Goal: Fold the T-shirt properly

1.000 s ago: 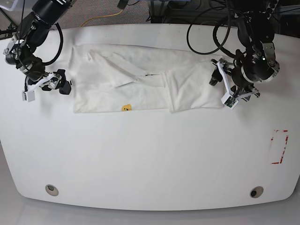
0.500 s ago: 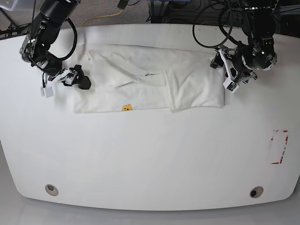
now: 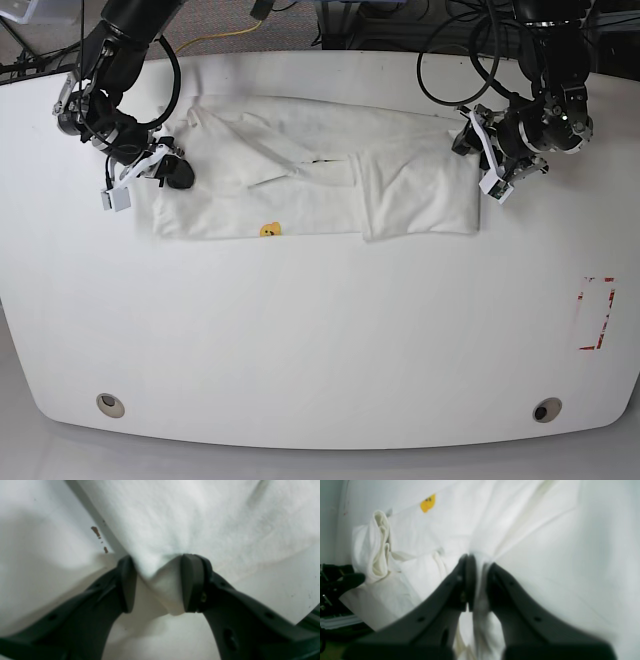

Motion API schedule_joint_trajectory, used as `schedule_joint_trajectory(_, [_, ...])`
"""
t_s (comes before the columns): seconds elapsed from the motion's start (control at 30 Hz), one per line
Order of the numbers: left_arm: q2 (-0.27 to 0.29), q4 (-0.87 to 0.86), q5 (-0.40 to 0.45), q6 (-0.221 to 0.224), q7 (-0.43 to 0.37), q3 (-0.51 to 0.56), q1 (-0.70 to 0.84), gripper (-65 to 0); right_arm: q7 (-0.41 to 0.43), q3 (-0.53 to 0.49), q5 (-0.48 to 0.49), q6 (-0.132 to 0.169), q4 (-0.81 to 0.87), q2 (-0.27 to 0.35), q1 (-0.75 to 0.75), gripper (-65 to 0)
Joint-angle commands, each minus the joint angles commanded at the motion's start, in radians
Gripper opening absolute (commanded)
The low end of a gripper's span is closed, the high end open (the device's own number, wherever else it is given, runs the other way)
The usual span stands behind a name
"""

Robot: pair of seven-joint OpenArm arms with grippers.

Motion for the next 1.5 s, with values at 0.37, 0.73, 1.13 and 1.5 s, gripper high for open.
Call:
schedule_joint_trajectory(0.37, [0.021,0.0,0.0,0.0,0.0,0.043,-0.041,-39.4,-0.008,-0.147,0.008,-0.018,0.275,-0.028,-0.037,-65.0])
schedule_joint_trajectory(0.73, [0.021,0.0,0.0,0.0,0.0,0.074,-0.035,-39.4,-0.006,-0.448,0.008,-0.015,0.338,-0.249,-0.035,-65.0])
schedule_joint_trajectory(1.13, [0.02,0.006,0.0,0.0,0.0,0.072,-0.034,-39.4,0.173,-0.683,0.006,-0.015,0.069,-0.301,0.078,-65.0])
schedule_joint_trajectory(1.5, [0.043,0.015,-0.006,0.0,0.0,0.071,-0.035,-39.4,0.27,-0.79,0.002,-0.025,-0.12,-0.282,0.17,-58.7])
